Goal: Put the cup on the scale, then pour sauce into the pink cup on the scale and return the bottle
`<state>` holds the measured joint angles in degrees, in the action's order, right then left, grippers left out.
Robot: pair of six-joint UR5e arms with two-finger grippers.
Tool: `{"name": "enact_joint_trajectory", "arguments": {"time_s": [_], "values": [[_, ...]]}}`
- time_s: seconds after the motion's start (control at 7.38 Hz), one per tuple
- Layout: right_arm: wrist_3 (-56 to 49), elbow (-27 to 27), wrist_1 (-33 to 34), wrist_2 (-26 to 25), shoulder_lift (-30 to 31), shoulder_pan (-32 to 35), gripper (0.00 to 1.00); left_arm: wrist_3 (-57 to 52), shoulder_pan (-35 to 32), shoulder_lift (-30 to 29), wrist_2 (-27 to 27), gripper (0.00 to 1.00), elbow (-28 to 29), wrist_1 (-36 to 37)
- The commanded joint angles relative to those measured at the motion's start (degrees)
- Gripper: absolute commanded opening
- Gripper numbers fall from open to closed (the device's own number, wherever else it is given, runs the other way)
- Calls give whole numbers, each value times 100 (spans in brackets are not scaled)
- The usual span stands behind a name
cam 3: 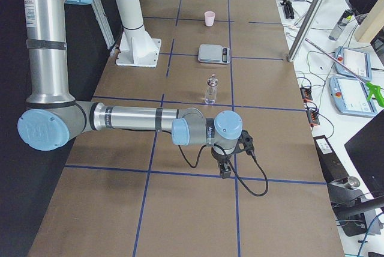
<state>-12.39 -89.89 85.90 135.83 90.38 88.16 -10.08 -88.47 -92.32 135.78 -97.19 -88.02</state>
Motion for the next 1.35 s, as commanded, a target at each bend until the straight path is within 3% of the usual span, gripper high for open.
{"name": "enact_joint_trajectory", "arguments": {"time_s": [0.0, 0.27, 0.81, 0.95, 1.22], "values": [[9, 15, -12, 22, 76, 0, 100, -3, 6, 291, 212, 100, -211, -66], [0, 51, -134, 442, 225, -9, 100, -3, 14, 302, 212, 100, -239, -441], [70, 24, -819, 689, 384, -26, 100, 50, 41, 320, 502, 100, -247, -620], [366, -2, -847, 699, 375, -79, 100, 128, 197, 320, 676, 93, -352, -638], [693, -11, -1371, 883, 384, -158, 100, 1798, 1327, 276, 583, 93, -1079, -603]]}}
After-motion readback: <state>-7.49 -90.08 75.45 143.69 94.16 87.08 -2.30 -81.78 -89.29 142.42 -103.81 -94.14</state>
